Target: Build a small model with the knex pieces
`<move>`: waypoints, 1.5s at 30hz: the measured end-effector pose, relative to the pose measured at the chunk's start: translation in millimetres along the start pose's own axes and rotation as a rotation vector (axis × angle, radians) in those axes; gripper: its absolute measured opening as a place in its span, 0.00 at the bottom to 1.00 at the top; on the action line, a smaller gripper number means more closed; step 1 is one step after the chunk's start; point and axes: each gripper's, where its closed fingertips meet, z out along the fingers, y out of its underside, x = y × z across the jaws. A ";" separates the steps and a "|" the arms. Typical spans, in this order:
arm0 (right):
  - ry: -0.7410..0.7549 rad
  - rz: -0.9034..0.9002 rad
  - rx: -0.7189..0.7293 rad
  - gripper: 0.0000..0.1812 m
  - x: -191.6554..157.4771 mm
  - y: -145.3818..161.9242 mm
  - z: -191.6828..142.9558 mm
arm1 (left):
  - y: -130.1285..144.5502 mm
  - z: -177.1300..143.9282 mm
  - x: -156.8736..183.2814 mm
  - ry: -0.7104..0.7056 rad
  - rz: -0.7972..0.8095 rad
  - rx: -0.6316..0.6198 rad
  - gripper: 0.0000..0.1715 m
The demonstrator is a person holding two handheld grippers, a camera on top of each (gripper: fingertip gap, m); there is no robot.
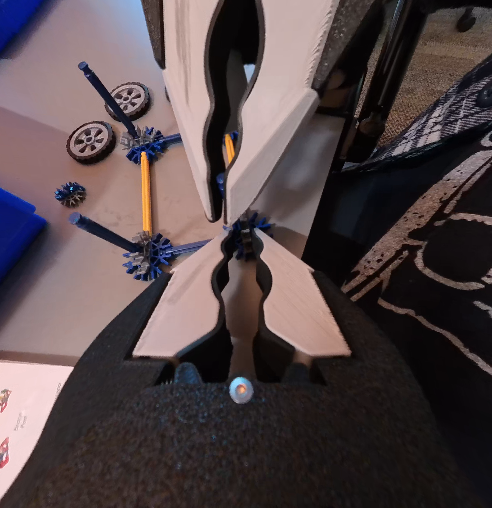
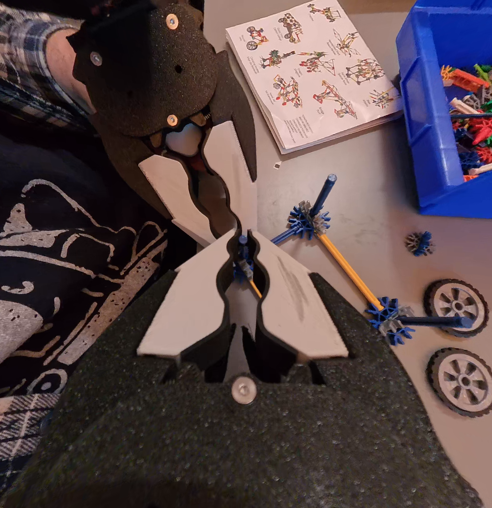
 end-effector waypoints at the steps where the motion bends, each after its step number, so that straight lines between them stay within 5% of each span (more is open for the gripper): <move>1: -0.009 0.019 0.003 0.02 0.4 -0.3 0.2 | -0.1 0.1 0.4 0.005 0.004 0.000 0.06; 13: -0.054 0.065 -0.001 0.13 1.9 5.8 -4.7 | -1.8 3.3 -1.9 0.053 0.008 0.001 0.04; 19: 0.038 -0.066 -0.109 0.12 5.2 30.9 2.9 | -1.9 4.6 -6.0 0.085 0.033 0.002 0.04; 45: -0.024 -0.036 -0.019 0.09 7.1 30.3 10.5 | -1.4 6.0 -8.7 0.203 0.125 0.009 0.02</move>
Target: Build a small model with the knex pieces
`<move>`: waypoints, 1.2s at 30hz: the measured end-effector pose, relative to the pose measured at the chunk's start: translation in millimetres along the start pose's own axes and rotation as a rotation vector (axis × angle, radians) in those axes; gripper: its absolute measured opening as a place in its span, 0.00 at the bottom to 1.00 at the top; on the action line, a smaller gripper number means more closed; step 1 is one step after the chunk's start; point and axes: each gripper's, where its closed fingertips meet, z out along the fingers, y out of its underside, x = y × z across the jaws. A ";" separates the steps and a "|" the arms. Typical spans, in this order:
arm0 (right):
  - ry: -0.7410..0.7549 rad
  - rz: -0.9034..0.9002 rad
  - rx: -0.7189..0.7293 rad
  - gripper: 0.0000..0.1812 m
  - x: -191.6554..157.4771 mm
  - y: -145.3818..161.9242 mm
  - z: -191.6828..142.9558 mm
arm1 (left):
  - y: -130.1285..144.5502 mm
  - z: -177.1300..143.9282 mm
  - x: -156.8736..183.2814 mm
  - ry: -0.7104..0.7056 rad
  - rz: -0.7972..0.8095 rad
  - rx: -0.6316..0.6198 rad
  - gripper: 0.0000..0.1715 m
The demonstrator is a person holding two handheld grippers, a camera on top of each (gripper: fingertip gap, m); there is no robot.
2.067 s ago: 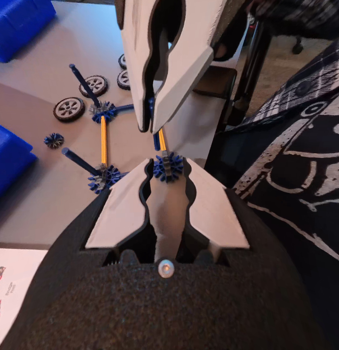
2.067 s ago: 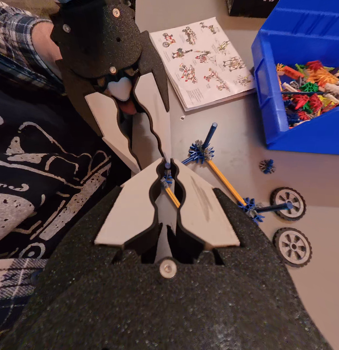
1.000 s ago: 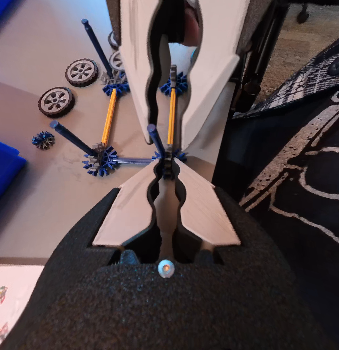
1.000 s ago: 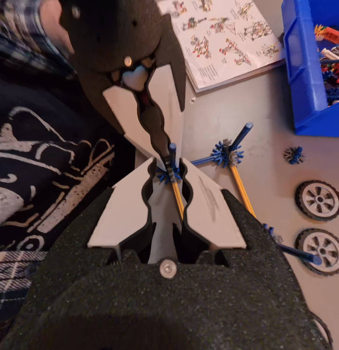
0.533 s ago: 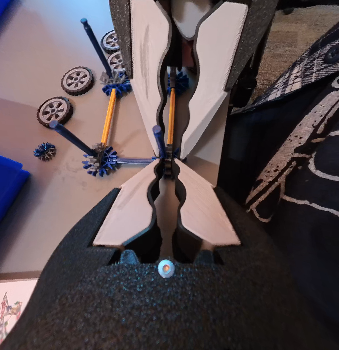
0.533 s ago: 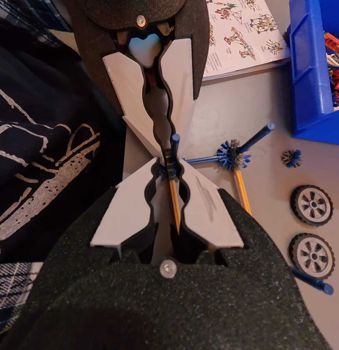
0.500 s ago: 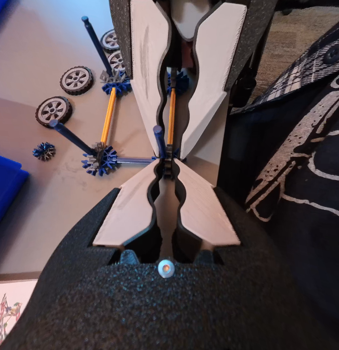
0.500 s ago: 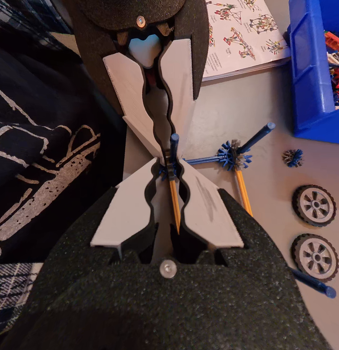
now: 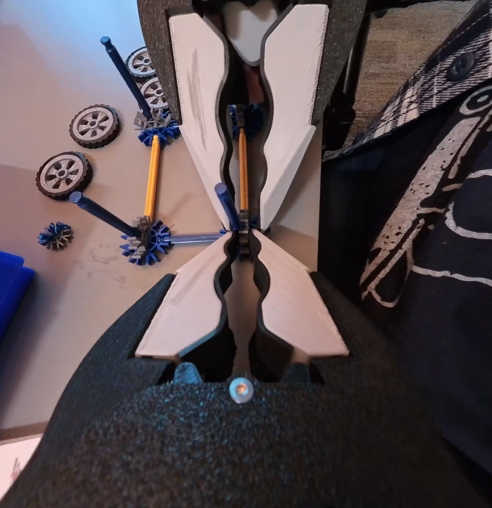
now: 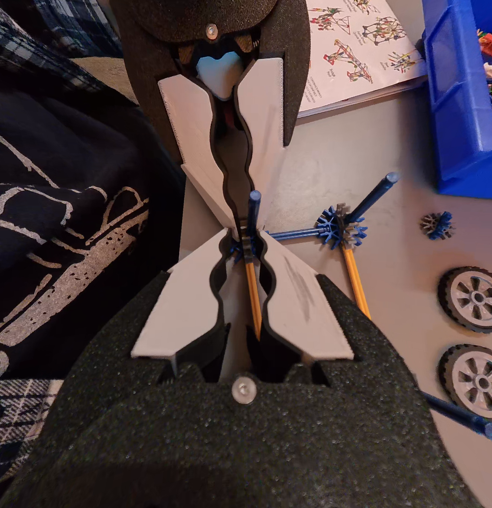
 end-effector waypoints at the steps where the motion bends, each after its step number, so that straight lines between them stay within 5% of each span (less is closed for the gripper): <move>1: -0.003 0.001 0.001 0.08 0.1 0.1 -0.1 | -0.2 0.1 0.0 0.003 0.001 0.001 0.02; 25: -0.033 -0.014 0.009 0.04 -1.4 1.5 -1.0 | -2.1 1.0 2.1 0.093 0.058 0.004 0.01; 36: 0.032 -0.025 0.018 0.11 5.2 -4.0 -12.6 | 5.7 -5.7 -5.4 -0.050 -0.040 -0.036 0.03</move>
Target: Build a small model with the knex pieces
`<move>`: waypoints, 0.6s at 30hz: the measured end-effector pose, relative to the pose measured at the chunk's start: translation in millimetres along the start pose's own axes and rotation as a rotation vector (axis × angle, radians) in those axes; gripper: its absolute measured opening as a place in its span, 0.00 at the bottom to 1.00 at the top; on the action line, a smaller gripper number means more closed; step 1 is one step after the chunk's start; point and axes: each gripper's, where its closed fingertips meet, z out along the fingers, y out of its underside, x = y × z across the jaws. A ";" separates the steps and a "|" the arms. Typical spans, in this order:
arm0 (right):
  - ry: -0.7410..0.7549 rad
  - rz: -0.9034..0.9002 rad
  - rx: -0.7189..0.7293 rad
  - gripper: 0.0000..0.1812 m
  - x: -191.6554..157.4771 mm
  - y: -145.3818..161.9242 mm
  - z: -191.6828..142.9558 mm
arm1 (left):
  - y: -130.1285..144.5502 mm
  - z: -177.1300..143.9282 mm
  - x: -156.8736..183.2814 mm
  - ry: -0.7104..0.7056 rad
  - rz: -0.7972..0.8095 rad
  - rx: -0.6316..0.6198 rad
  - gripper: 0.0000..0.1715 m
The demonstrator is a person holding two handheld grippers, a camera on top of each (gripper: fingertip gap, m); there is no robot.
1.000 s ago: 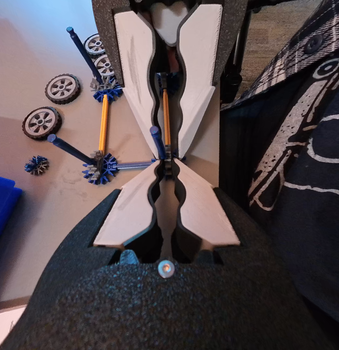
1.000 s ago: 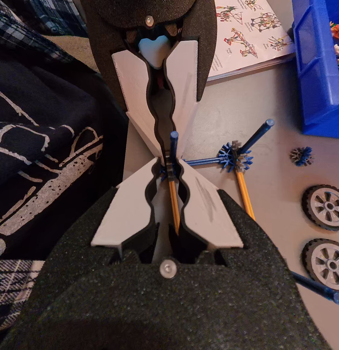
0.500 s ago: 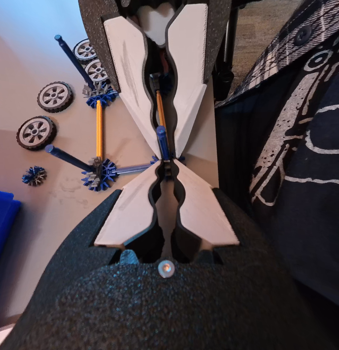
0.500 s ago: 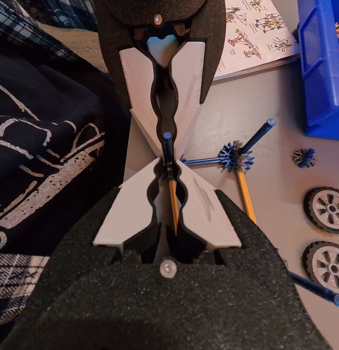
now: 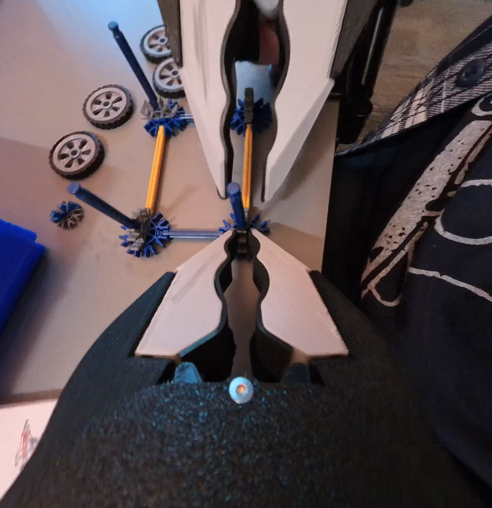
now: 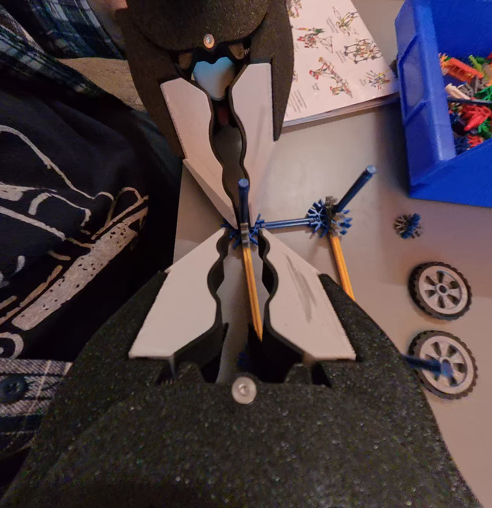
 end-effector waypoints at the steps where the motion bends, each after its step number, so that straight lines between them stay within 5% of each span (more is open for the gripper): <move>1: 0.004 -0.003 0.004 0.11 0.6 -2.1 -2.1 | 2.5 -2.3 -3.6 -0.027 0.005 -0.010 0.03; 12: 0.095 -0.043 0.043 0.11 31.7 -23.3 -29.5 | 5.4 -52.9 -24.5 -0.012 -0.073 0.044 0.23; 18: 0.112 -0.042 0.031 0.11 43.5 -21.1 -34.2 | 3.7 -104.3 -106.7 -0.222 -0.067 0.029 0.21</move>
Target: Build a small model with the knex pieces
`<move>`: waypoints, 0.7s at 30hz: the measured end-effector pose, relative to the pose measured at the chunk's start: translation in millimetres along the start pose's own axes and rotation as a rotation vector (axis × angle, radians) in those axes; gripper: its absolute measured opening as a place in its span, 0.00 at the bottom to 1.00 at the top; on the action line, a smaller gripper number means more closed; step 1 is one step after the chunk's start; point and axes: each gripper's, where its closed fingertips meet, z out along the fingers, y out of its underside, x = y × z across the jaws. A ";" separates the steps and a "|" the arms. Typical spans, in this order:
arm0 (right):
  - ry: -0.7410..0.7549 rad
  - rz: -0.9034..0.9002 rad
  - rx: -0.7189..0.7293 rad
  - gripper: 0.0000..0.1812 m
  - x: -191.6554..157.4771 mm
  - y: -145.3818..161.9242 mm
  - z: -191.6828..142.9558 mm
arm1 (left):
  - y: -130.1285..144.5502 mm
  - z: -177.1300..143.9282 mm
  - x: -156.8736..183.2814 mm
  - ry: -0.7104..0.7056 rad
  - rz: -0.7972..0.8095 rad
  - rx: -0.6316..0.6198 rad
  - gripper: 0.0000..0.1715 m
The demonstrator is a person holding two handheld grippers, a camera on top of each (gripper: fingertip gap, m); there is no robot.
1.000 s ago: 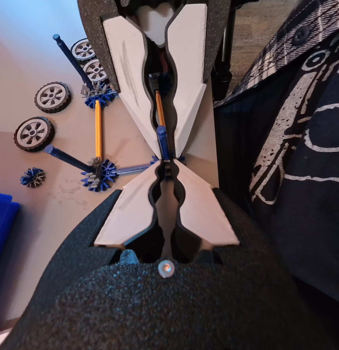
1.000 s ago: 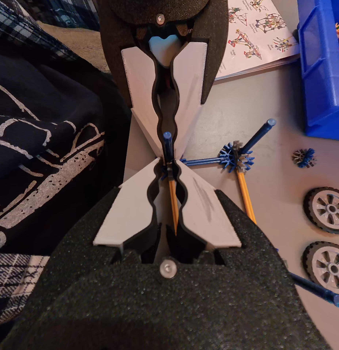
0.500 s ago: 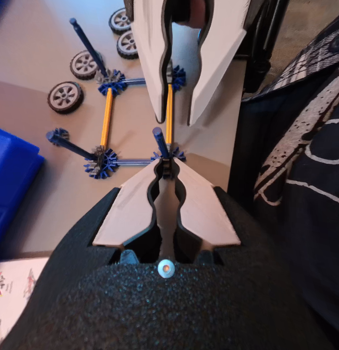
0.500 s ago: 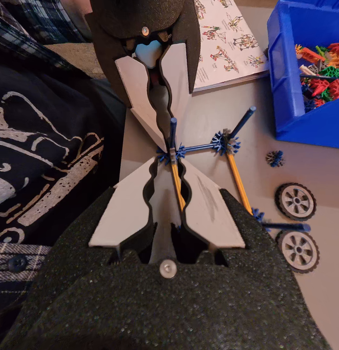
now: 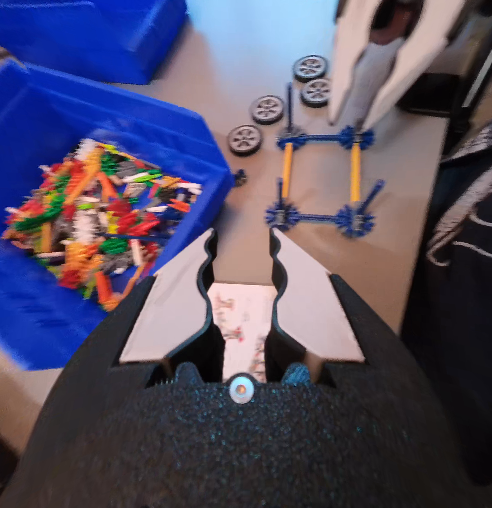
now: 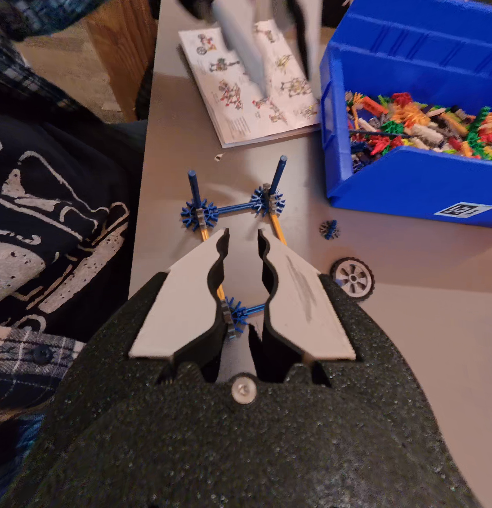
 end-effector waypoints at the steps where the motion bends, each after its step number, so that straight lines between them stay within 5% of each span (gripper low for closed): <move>1: -0.004 0.000 -0.009 0.11 -0.3 2.9 0.9 | -2.8 -1.4 -14.1 -0.029 0.019 -0.009 0.21; 7: 0.032 0.025 0.012 0.11 9.8 3.0 0.2 | -10.6 20.7 -86.0 -0.109 0.140 -0.206 0.20; 12: 0.028 0.044 0.025 0.11 11.8 3.5 0.0 | -10.2 59.8 -115.8 -0.008 0.180 -0.378 0.23; 21: 0.019 0.062 0.018 0.11 13.7 7.5 2.4 | -14.1 131.9 -161.5 0.099 0.164 -0.486 0.27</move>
